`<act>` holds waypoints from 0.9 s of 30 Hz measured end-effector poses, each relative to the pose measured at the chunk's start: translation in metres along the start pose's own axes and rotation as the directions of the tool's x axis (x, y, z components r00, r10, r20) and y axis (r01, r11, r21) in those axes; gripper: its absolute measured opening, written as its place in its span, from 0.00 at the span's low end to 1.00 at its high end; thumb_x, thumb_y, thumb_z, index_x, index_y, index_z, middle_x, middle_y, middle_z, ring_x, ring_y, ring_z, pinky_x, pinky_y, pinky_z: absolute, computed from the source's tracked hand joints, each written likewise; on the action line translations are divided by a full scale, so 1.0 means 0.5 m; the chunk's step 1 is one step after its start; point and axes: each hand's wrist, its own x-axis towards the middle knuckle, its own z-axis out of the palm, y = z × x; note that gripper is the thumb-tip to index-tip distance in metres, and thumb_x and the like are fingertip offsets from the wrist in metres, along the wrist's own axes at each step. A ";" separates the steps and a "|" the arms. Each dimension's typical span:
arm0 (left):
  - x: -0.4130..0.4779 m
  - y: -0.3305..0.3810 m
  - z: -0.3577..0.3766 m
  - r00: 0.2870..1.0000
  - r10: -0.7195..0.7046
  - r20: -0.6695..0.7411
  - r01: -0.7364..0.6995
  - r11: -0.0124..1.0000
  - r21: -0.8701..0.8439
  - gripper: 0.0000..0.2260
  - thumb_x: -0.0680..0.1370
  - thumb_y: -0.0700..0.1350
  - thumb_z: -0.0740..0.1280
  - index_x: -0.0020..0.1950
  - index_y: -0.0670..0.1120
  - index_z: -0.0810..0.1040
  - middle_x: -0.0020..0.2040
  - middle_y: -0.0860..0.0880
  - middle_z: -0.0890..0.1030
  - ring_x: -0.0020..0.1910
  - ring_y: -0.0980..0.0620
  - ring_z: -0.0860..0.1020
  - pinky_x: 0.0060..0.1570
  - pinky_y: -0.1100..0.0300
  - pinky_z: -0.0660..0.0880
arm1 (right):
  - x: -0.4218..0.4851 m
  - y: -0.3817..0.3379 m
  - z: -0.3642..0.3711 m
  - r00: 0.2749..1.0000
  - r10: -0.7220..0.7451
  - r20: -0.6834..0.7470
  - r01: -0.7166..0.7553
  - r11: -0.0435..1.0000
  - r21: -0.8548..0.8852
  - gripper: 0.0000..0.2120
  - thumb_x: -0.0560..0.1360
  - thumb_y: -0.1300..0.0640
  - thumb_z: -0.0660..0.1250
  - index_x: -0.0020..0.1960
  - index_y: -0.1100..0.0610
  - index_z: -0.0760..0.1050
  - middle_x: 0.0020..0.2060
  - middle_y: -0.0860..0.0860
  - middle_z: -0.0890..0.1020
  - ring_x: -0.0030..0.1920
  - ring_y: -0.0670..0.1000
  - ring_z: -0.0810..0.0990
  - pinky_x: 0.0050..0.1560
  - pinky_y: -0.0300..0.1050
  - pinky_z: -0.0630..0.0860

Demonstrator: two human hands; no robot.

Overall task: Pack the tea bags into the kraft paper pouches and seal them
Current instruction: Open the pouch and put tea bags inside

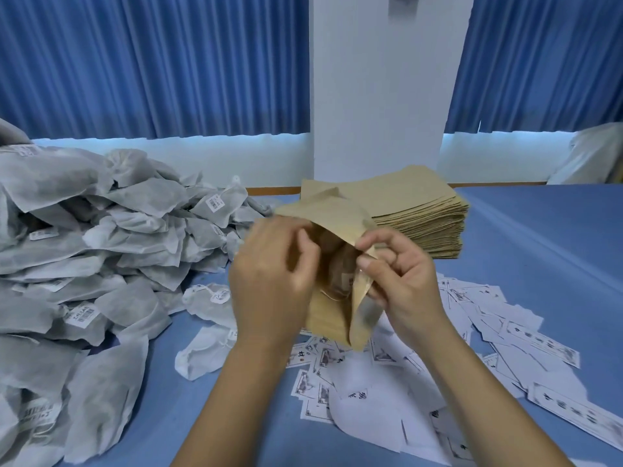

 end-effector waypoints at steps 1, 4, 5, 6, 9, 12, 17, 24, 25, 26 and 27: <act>0.001 -0.006 0.000 0.992 -0.095 -0.079 0.096 0.995 0.014 0.07 0.73 0.41 0.65 0.50 0.40 0.77 0.45 0.47 0.77 0.45 0.53 0.72 0.47 0.70 0.67 | 0.001 0.000 -0.002 1.000 -0.009 0.007 0.009 1.000 0.006 0.16 0.72 0.66 0.63 0.40 0.47 0.80 0.21 0.41 0.64 0.21 0.40 0.62 0.23 0.30 0.62; 0.006 -0.021 -0.004 0.943 -0.333 -0.013 0.330 0.938 -0.111 0.26 0.70 0.41 0.70 0.66 0.52 0.68 0.55 0.51 0.70 0.48 0.58 0.72 0.48 0.73 0.68 | 0.005 -0.003 -0.015 0.998 -0.032 0.054 0.031 0.999 0.022 0.13 0.71 0.65 0.65 0.41 0.48 0.80 0.22 0.41 0.65 0.21 0.40 0.63 0.24 0.29 0.62; 0.008 -0.028 -0.006 0.932 -0.349 0.095 0.361 0.918 -0.165 0.28 0.70 0.40 0.70 0.67 0.58 0.68 0.55 0.54 0.72 0.46 0.60 0.74 0.46 0.71 0.71 | 0.004 -0.005 -0.021 0.997 -0.033 0.074 0.032 0.999 0.020 0.13 0.71 0.66 0.64 0.41 0.49 0.80 0.22 0.40 0.65 0.21 0.40 0.63 0.24 0.29 0.62; 0.012 -0.032 -0.007 0.932 -0.314 0.183 0.347 0.918 -0.193 0.26 0.70 0.39 0.69 0.64 0.60 0.71 0.55 0.56 0.74 0.45 0.60 0.75 0.45 0.69 0.73 | 0.003 -0.008 -0.028 0.996 -0.025 0.090 0.024 1.000 0.014 0.14 0.71 0.67 0.63 0.41 0.50 0.81 0.21 0.40 0.65 0.21 0.39 0.62 0.23 0.29 0.61; 0.025 -0.040 -0.011 0.939 -0.191 0.285 0.255 0.945 -0.207 0.15 0.70 0.34 0.67 0.47 0.55 0.79 0.51 0.54 0.77 0.49 0.61 0.76 0.45 0.71 0.71 | 0.001 -0.028 -0.042 0.995 0.013 0.094 -0.008 0.999 -0.054 0.15 0.69 0.69 0.61 0.39 0.52 0.81 0.20 0.42 0.62 0.20 0.41 0.58 0.24 0.29 0.58; 0.041 -0.028 -0.006 0.931 -0.146 0.334 0.205 0.967 -0.149 0.12 0.69 0.33 0.69 0.38 0.51 0.74 0.53 0.55 0.79 0.53 0.66 0.74 0.44 0.75 0.67 | 0.001 -0.061 -0.044 0.997 0.010 0.082 0.006 0.980 -0.200 0.16 0.69 0.69 0.61 0.39 0.51 0.81 0.20 0.45 0.60 0.21 0.44 0.56 0.25 0.32 0.56; 0.057 0.009 0.006 0.928 -0.156 0.338 0.201 0.974 -0.103 0.10 0.72 0.32 0.62 0.38 0.45 0.65 0.34 0.50 0.77 0.36 0.52 0.73 0.36 0.57 0.68 | -0.008 -0.106 -0.045 0.998 -0.058 0.003 0.055 0.924 -0.379 0.15 0.73 0.73 0.61 0.45 0.56 0.80 0.20 0.46 0.61 0.23 0.44 0.60 0.28 0.31 0.60; 0.061 0.063 0.019 0.943 -0.194 0.272 0.204 0.979 -0.010 0.07 0.73 0.32 0.58 0.41 0.43 0.63 0.30 0.49 0.68 0.28 0.50 0.64 0.29 0.54 0.58 | -0.062 -0.136 -0.083 0.970 -0.243 -0.028 0.163 0.729 -0.665 0.12 0.77 0.63 0.64 0.55 0.51 0.79 0.32 0.43 0.71 0.33 0.43 0.69 0.36 0.33 0.66; 0.063 0.068 0.021 0.946 -0.210 0.247 0.218 0.976 -0.005 0.07 0.74 0.32 0.57 0.41 0.43 0.62 0.31 0.48 0.69 0.29 0.49 0.64 0.30 0.54 0.58 | -0.069 -0.138 -0.095 0.970 -0.234 -0.069 0.126 0.722 -0.680 0.11 0.77 0.61 0.63 0.57 0.52 0.78 0.36 0.43 0.75 0.36 0.43 0.72 0.38 0.33 0.68; 0.065 0.071 0.021 0.949 -0.228 0.216 0.234 0.972 -0.002 0.07 0.74 0.33 0.57 0.41 0.43 0.62 0.32 0.47 0.70 0.30 0.48 0.64 0.31 0.54 0.58 | -0.076 -0.140 -0.114 0.970 -0.195 -0.147 0.036 0.712 -0.701 0.12 0.77 0.60 0.63 0.59 0.53 0.76 0.40 0.45 0.77 0.40 0.45 0.74 0.41 0.35 0.69; 0.068 0.074 0.021 0.952 -0.247 0.183 0.253 0.967 -0.009 0.07 0.74 0.33 0.57 0.41 0.43 0.63 0.32 0.48 0.69 0.30 0.49 0.64 0.31 0.55 0.58 | -0.083 -0.140 -0.139 0.961 -0.118 -0.248 -0.110 0.664 -0.740 0.13 0.77 0.61 0.63 0.61 0.54 0.73 0.43 0.47 0.77 0.43 0.47 0.75 0.44 0.38 0.71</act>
